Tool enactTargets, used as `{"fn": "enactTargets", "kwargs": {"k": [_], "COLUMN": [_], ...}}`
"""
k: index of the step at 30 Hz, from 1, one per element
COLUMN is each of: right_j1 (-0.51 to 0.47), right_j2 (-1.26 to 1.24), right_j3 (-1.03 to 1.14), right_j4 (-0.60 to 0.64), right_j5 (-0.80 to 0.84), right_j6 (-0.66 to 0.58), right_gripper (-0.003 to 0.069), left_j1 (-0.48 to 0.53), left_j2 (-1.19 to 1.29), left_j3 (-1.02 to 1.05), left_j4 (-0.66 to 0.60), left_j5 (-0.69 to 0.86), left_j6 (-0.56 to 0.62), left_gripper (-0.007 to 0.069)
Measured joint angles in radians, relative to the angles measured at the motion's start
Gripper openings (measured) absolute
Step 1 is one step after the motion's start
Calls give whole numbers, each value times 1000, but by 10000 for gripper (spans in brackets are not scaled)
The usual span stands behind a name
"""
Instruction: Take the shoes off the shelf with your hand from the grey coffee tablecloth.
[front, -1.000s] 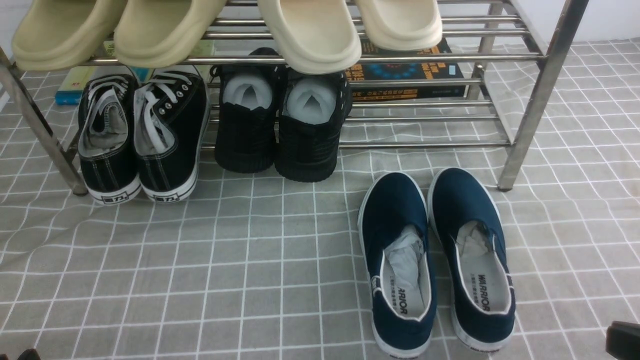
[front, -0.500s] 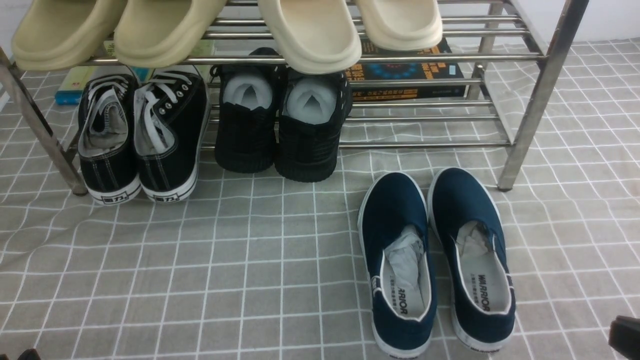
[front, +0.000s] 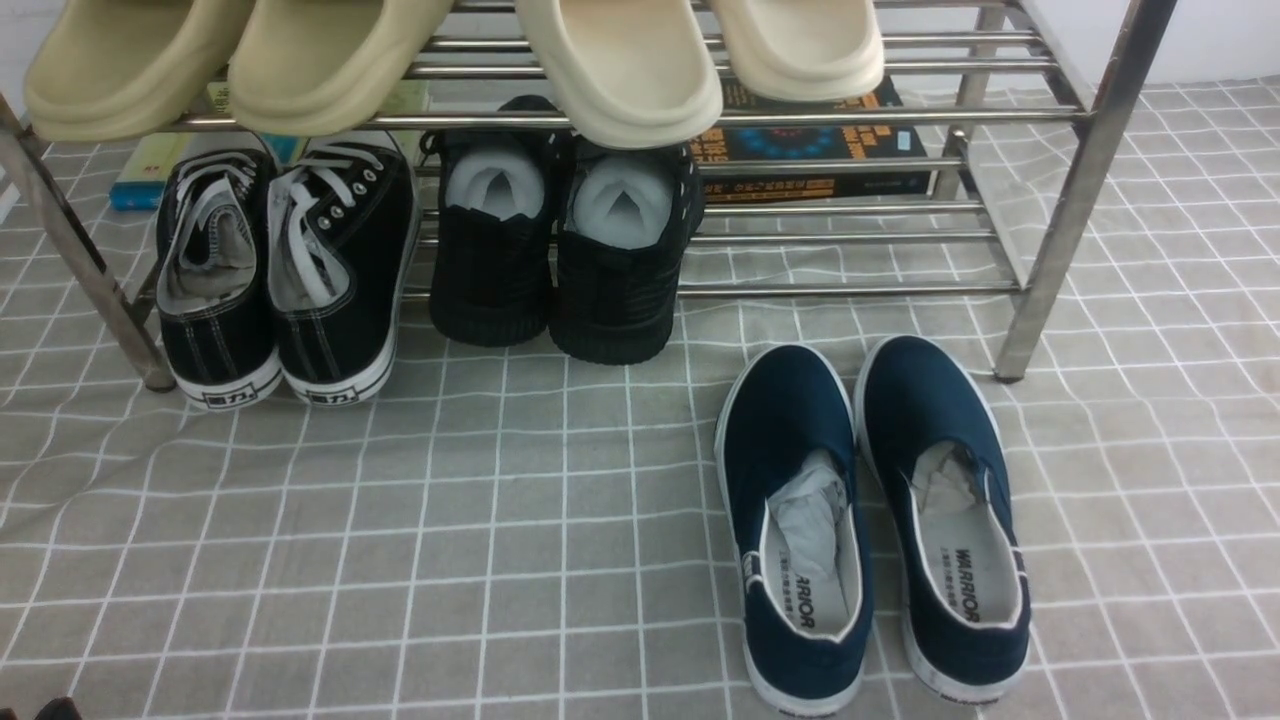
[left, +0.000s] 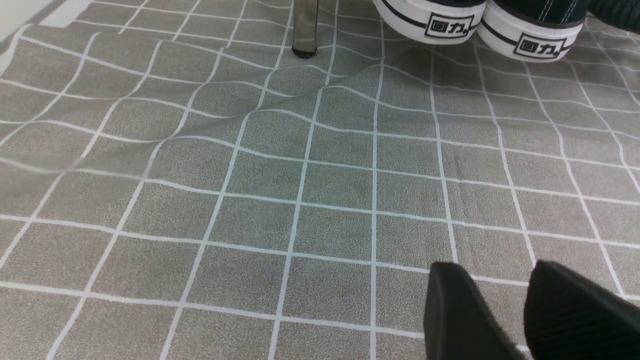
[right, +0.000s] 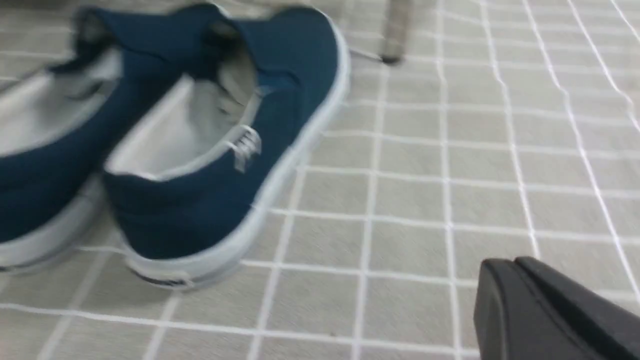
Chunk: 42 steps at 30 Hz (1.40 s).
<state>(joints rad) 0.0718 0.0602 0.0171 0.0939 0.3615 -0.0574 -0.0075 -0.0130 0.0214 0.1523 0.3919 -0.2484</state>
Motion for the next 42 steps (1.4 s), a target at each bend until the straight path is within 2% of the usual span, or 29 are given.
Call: {"fn": "enactTargets", "kwargs": {"k": [4, 9, 18, 32, 42], "right_j1": [-95, -130, -121, -22, -17], "right_j2": [-61, -71, -71, -71, -71], "right_j3": [1, -2, -2, -2, -2], "right_j4": [-2, -14, -24, -28, -28], "right_j5": [13, 26, 26, 27, 27], "right_j6": [0, -4, -4, -4, -4], "right_gripper": [26, 33, 43, 59, 76], "left_j1": [0, 0, 0, 0, 0], "left_j2": [0, 0, 0, 0, 0], "left_j3": [0, 0, 0, 0, 0], "left_j4": [0, 0, 0, 0, 0], "left_j5": [0, 0, 0, 0, 0], "left_j6": [0, 0, 0, 0, 0], "left_gripper": [240, 240, 240, 240, 240]}}
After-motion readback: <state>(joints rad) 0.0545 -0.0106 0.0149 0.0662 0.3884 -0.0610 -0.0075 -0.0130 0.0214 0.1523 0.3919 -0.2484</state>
